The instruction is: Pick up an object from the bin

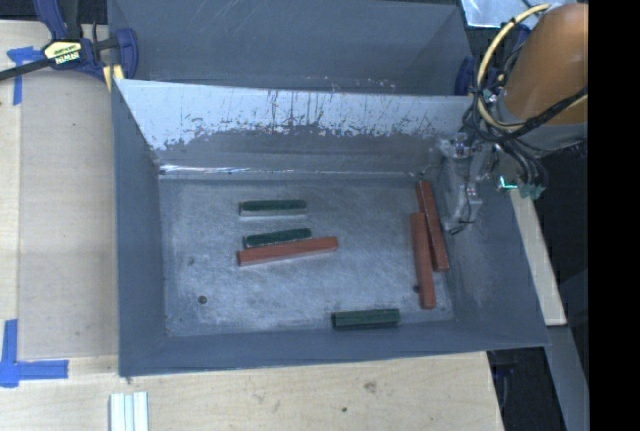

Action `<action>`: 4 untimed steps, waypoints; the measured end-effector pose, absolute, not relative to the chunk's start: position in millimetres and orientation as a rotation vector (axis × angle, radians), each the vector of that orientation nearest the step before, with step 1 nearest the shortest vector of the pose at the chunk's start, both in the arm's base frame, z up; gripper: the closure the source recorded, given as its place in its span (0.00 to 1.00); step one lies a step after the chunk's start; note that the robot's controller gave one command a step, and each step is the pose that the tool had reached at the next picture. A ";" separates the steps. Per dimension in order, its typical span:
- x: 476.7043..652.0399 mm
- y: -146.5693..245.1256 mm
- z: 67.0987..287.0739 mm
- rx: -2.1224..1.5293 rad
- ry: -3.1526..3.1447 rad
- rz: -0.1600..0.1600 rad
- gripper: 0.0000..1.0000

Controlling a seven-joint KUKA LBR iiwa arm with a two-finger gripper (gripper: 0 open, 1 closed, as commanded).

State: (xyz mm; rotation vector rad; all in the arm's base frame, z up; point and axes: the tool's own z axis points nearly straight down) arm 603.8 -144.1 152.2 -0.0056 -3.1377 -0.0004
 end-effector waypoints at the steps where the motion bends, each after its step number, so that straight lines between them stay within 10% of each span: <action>1: 608.1 -124.9 70.6 0.447 -3.108 0.001 0.00; 2: 536.0 -129.4 72.8 1.374 -2.842 -0.010 0.00; 3: 556.1 -115.0 148.6 1.727 -2.635 0.008 0.00; 4: 574.8 -103.1 70.9 2.008 -2.419 -0.001 0.00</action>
Offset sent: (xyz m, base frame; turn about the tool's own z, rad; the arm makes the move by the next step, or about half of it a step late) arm 0.0040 0.0198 -0.0822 -0.2892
